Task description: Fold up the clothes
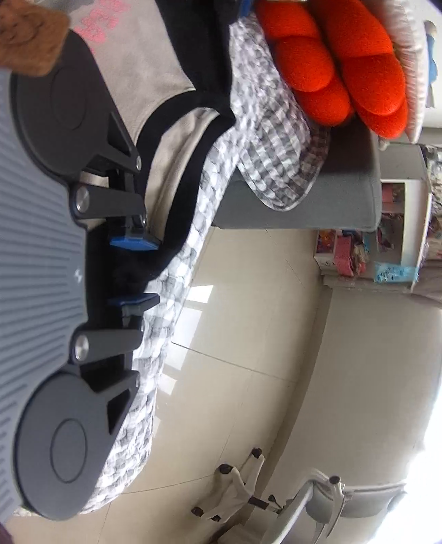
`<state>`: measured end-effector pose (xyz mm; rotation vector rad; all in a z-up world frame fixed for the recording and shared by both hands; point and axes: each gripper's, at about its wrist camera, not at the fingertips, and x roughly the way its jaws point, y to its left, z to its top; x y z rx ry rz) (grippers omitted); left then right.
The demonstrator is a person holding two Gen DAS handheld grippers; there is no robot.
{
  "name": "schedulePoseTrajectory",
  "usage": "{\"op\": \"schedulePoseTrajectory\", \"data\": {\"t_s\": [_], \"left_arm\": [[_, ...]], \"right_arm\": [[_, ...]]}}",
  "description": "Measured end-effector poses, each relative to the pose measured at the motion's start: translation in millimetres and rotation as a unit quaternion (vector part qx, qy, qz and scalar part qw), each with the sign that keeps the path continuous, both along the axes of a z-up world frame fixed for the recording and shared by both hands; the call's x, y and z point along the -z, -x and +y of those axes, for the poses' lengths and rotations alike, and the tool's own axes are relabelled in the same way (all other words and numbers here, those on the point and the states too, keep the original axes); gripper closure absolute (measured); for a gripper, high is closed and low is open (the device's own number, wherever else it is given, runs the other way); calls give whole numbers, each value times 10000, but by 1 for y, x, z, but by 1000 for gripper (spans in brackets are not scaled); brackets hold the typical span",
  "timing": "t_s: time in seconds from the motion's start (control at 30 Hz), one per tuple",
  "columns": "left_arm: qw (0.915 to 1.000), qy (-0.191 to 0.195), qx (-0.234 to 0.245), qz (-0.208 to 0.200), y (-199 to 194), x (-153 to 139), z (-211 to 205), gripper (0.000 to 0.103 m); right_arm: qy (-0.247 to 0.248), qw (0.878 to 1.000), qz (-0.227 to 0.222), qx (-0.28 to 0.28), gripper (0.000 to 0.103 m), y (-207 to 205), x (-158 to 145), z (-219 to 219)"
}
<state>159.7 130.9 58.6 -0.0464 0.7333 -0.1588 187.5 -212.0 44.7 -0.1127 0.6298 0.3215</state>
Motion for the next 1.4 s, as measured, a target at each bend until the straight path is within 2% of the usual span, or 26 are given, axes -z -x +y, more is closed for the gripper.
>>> {"op": "schedulePoseTrajectory", "data": {"t_s": [0.07,0.2,0.3,0.4,0.5,0.6,0.67,0.8,1.07,1.4], "left_arm": [[9999,81,-68,-17,15,0,12,53],[9995,27,-248,-190,51,0,35,52],[9991,-126,-293,-280,76,2,49,48],[9969,-585,-484,-222,94,8,64,47],[9948,-693,-718,-210,118,10,88,47],[9928,-711,-937,-236,152,7,114,44],[9914,-822,-980,-271,173,8,125,41],[9897,-997,-986,-288,209,13,141,40],[9901,-685,-1183,-320,241,18,165,38],[9917,-913,-754,-506,260,22,160,37]], "right_arm": [[-321,9994,-79,65,76,6,-9,-10],[-291,9992,-266,29,74,26,-24,-16],[-685,9973,50,-244,71,38,-26,-20],[-465,9967,389,-537,71,51,-15,-5],[-29,9974,468,-545,71,65,-5,6],[-186,9970,585,-474,71,74,-7,4],[-262,9962,561,-616,71,82,-14,7],[-155,9927,462,-1101,71,99,-33,33],[155,9854,351,-1661,70,115,-47,96],[206,9768,404,-2092,70,119,-40,159]]}}
